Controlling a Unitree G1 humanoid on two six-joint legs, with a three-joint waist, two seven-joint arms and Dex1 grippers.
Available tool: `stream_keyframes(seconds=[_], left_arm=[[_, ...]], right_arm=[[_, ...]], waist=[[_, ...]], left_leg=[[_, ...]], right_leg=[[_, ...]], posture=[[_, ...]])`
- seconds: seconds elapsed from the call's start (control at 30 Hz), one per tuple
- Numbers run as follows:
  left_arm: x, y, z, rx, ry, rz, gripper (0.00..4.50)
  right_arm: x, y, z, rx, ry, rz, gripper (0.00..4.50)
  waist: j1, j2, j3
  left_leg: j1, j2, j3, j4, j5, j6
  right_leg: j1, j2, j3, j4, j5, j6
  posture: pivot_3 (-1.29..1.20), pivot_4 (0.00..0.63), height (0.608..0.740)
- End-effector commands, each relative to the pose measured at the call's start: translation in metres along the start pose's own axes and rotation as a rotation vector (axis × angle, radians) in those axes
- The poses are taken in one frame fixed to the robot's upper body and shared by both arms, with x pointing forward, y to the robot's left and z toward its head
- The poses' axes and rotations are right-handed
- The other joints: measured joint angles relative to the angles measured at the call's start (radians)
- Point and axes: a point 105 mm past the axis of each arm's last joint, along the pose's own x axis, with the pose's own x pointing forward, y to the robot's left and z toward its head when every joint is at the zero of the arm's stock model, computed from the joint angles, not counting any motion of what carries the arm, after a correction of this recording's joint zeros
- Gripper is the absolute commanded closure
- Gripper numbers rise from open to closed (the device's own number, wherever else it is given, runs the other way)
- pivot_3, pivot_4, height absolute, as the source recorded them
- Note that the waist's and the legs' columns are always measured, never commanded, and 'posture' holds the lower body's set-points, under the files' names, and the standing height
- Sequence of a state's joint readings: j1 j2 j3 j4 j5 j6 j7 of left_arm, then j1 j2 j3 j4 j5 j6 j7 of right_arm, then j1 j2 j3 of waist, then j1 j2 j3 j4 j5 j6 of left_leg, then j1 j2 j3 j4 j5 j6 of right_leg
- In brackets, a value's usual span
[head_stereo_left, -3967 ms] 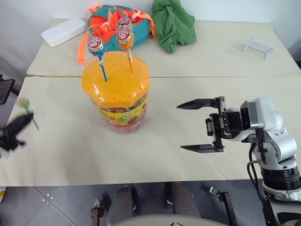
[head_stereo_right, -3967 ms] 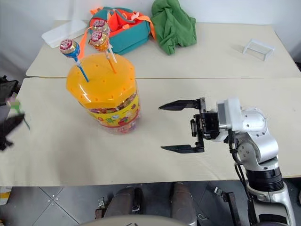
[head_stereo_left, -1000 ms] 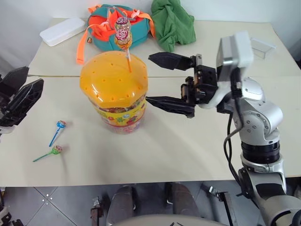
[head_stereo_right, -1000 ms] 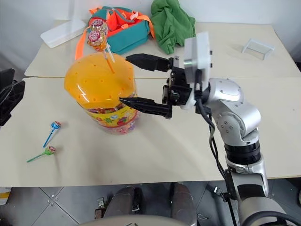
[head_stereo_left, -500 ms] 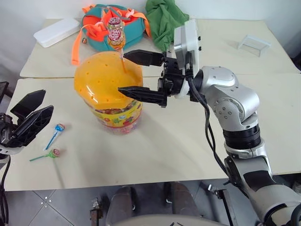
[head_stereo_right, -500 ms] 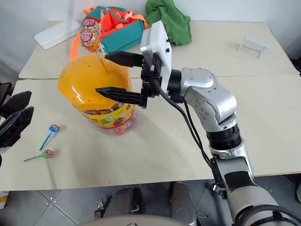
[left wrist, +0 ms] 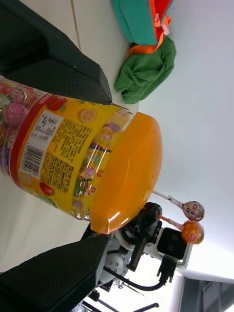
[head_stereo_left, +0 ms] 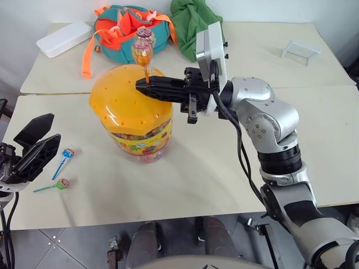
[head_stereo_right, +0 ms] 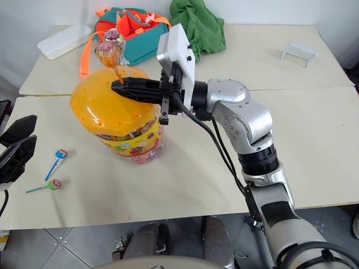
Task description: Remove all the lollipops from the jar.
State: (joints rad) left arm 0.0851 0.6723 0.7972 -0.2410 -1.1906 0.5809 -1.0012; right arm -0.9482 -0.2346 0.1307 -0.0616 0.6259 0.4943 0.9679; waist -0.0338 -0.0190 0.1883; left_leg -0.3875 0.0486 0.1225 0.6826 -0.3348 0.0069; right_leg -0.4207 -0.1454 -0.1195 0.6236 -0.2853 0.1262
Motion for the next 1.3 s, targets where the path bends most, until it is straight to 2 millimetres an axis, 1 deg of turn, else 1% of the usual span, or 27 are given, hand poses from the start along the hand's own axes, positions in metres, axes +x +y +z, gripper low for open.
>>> stream_keyframes(seconds=[0.03,0.07,0.13,0.2,0.23,0.27,0.3,0.33,0.37,0.4,0.43,0.47,0.53,0.63,0.67,0.73,0.83,0.87,0.9,0.97,1.03,1.07,1.17,1.23,1.27,1.3], left_arm=[[0.01,-0.01,0.017,0.061,-0.09,-0.074,0.0],[0.012,-0.012,0.019,0.065,-0.103,-0.083,0.0],[0.018,-0.016,0.021,0.068,-0.114,-0.117,0.0],[0.023,-0.021,0.02,0.07,-0.099,-0.144,0.0],[0.025,-0.023,0.018,0.091,-0.077,-0.155,0.0],[0.027,-0.026,0.014,0.123,-0.019,-0.174,0.0],[0.028,-0.028,0.01,0.146,0.023,-0.187,0.0],[0.029,-0.029,0.006,0.184,0.072,-0.196,0.0],[0.028,-0.031,0.003,0.209,0.117,-0.215,0.0],[0.027,-0.031,0.0,0.237,0.142,-0.226,0.0],[0.024,-0.031,-0.003,0.265,0.169,-0.232,0.0],[0.022,-0.03,-0.005,0.278,0.182,-0.234,0.0],[0.015,-0.027,-0.01,0.296,0.222,-0.235,0.0],[0.012,-0.029,-0.012,0.335,0.226,-0.275,0.0],[0.012,-0.03,-0.012,0.335,0.226,-0.283,0.0],[0.011,-0.032,-0.015,0.318,0.249,-0.306,0.0],[0.01,-0.033,-0.016,0.304,0.254,-0.306,0.0],[0.01,-0.032,-0.015,0.303,0.238,-0.288,0.0],[0.01,-0.03,-0.014,0.302,0.227,-0.27,0.0],[0.009,-0.028,-0.011,0.303,0.196,-0.237,0.0],[0.006,-0.024,-0.004,0.271,0.134,-0.168,0.0],[0.004,-0.022,0.0,0.252,0.102,-0.139,0.0],[-0.005,-0.013,0.01,0.224,0.016,-0.045,0.0],[-0.013,-0.014,0.015,0.148,-0.04,-0.037,0.0],[-0.017,-0.014,0.019,0.096,-0.081,-0.028,0.0],[-0.019,-0.014,0.022,0.085,-0.107,-0.024,0.0]], right_arm=[[-0.012,0.0,0.035,-0.074,-0.188,0.045,4.48],[-0.016,0.0,0.039,-0.08,-0.215,0.06,4.48],[-0.032,0.001,0.051,-0.058,-0.252,0.08,4.48],[-0.047,0.002,0.059,-0.032,-0.253,0.08,4.48],[-0.058,0.001,0.056,0.001,-0.198,0.062,4.48],[-0.078,-0.003,0.042,0.008,-0.059,0.009,4.48],[-0.092,-0.005,0.031,0.016,0.043,-0.028,4.48],[-0.113,-0.007,0.016,0.011,0.182,-0.079,4.48],[-0.144,-0.011,-0.007,0.009,0.363,-0.157,4.48],[-0.172,-0.012,-0.024,0.015,0.502,-0.226,4.48],[-0.198,-0.011,-0.037,0.021,0.615,-0.279,4.48],[-0.216,-0.01,-0.045,0.024,0.681,-0.311,4.48],[-0.242,-0.007,-0.057,0.02,0.771,-0.347,4.48],[-0.288,-0.004,-0.08,0.009,0.961,-0.421,4.48],[-0.3,-0.001,-0.087,-0.001,1.018,-0.425,4.48],[-0.313,-0.001,-0.094,-0.001,1.048,-0.462,4.48],[-0.313,0.005,-0.097,0.057,1.021,-0.422,3.75],[-0.308,0.003,-0.094,0.047,0.984,-0.406,3.49],[-0.302,0.001,-0.09,0.037,0.939,-0.399,3.12],[-0.284,0.002,-0.079,0.043,0.822,-0.342,2.41],[-0.246,-0.002,-0.052,0.015,0.584,-0.28,1.78],[-0.231,-0.006,-0.04,-0.007,0.494,-0.266,1.42],[-0.191,-0.011,-0.016,-0.066,0.324,-0.217,1.42],[-0.153,-0.017,0.005,-0.09,0.176,-0.188,1.42],[-0.132,-0.018,0.014,-0.096,0.118,-0.163,1.42],[-0.116,-0.019,0.02,-0.102,0.084,-0.145,1.42]], waist=[[0.001,0.0,0.0],[0.004,0.0,0.0],[0.007,0.0,0.0],[0.007,0.0,0.0],[0.007,0.0,0.0],[0.008,0.0,0.0],[0.009,-0.001,0.0],[0.011,-0.001,-0.001],[0.011,-0.001,-0.001],[0.012,-0.001,-0.001],[0.013,-0.001,-0.001],[0.011,-0.001,-0.001],[0.002,0.0,0.0],[-0.01,0.0,0.0],[-0.011,0.0,0.0],[-0.009,0.0,0.0],[-0.007,0.001,0.0],[-0.005,0.001,0.0],[-0.004,0.001,0.0],[-0.003,0.001,0.0],[-0.001,0.001,0.0],[-0.002,0.001,0.0],[0.001,0.001,0.001],[0.005,0.001,0.001],[0.005,0.001,0.001],[0.005,0.001,0.001]], left_leg=[[0.0,0.0,0.0,0.0,0.0,0.0],[0.0,0.0,0.0,0.0,0.0,0.0],[-0.001,0.0,0.0,0.001,0.0,0.0],[-0.001,-0.001,-0.001,0.001,0.0,0.0],[-0.001,-0.001,-0.001,0.001,0.0,0.0],[-0.001,-0.001,-0.001,0.001,0.0,0.001],[-0.001,-0.001,-0.001,0.001,0.0,0.001],[-0.002,-0.001,0.0,0.001,0.0,0.001],[-0.002,-0.001,0.001,0.001,-0.001,0.001],[-0.002,-0.001,0.002,0.0,-0.001,0.001],[-0.002,-0.001,0.003,0.0,-0.001,0.001],[-0.002,-0.001,0.004,0.0,-0.001,0.001],[-0.002,-0.001,0.007,0.0,-0.001,0.001],[0.003,0.001,0.015,0.0,0.0,0.001],[0.004,0.002,0.016,0.0,0.0,0.001],[0.004,0.002,0.016,0.0,0.0,0.001],[0.004,0.002,0.016,0.0,0.0,0.001],[0.003,0.002,0.016,0.0,0.0,0.001],[0.003,0.002,0.016,0.0,0.0,0.001],[0.004,0.002,0.016,0.001,0.0,0.001],[0.004,0.002,0.015,0.001,0.0,0.001],[0.004,0.003,0.015,0.001,0.0,0.001],[0.004,0.003,0.007,0.001,0.0,0.001],[0.004,0.003,0.006,0.001,-0.001,0.001],[0.004,0.003,0.005,0.001,-0.001,0.0],[0.004,0.003,0.004,0.001,-0.001,0.0]], right_leg=[[0.0,0.0,0.0,0.0,0.0,0.0],[0.0,0.0,0.0,0.0,0.0,0.0],[0.0,0.0,0.0,0.0,0.0,0.0],[0.0,-0.001,0.0,0.0,0.0,0.0],[0.0,-0.001,0.0,0.0,0.0,0.0],[0.0,-0.001,0.0,0.0,0.0,0.0],[0.0,-0.001,0.0,0.0,0.0,0.0],[0.0,-0.001,-0.001,0.0,0.0,0.0],[0.001,-0.001,-0.002,-0.002,0.0,0.0],[0.001,-0.001,-0.002,-0.004,0.0,0.0],[0.001,-0.001,-0.002,-0.005,0.0,0.0],[0.002,-0.001,-0.002,-0.005,0.0,0.0],[0.001,-0.001,-0.002,-0.007,0.0,0.0],[0.001,-0.001,0.0,-0.006,-0.001,-0.002],[0.001,-0.001,0.001,-0.005,-0.001,-0.002],[0.001,-0.001,0.001,-0.005,-0.001,-0.002],[0.001,-0.001,0.002,-0.005,-0.001,-0.002],[0.001,-0.001,0.001,-0.005,-0.001,-0.002],[0.001,-0.001,0.001,-0.005,-0.001,-0.002],[0.001,-0.001,0.002,-0.005,-0.001,-0.002],[0.001,-0.001,0.002,-0.005,-0.001,-0.002],[0.001,-0.001,0.002,-0.004,-0.001,-0.002],[0.001,-0.001,0.002,-0.003,-0.001,-0.002],[0.001,-0.001,0.002,-0.002,-0.001,-0.002],[0.001,-0.001,0.001,-0.002,-0.001,-0.002],[0.0,-0.002,0.001,-0.001,-0.001,-0.002]], posture=[[0.0,0.15,0.74],[0.0,0.15,0.74],[0.0,0.15,0.74],[0.0,0.15,0.74],[0.0,0.15,0.74],[0.0,0.15,0.74],[0.0,0.15,0.74],[0.0,0.15,0.74],[0.0,0.15,0.74],[0.0,0.15,0.74],[0.0,0.15,0.74],[0.0,0.15,0.74],[0.0,0.15,0.74],[0.0,0.15,0.74],[0.0,0.15,0.74],[0.0,0.15,0.74],[0.0,0.15,0.74],[0.0,0.15,0.74],[0.0,0.15,0.74],[0.0,0.15,0.74],[0.0,0.15,0.74],[0.0,0.15,0.74],[0.0,0.15,0.74],[0.0,0.15,0.74],[0.0,0.15,0.74],[0.0,0.15,0.74]])
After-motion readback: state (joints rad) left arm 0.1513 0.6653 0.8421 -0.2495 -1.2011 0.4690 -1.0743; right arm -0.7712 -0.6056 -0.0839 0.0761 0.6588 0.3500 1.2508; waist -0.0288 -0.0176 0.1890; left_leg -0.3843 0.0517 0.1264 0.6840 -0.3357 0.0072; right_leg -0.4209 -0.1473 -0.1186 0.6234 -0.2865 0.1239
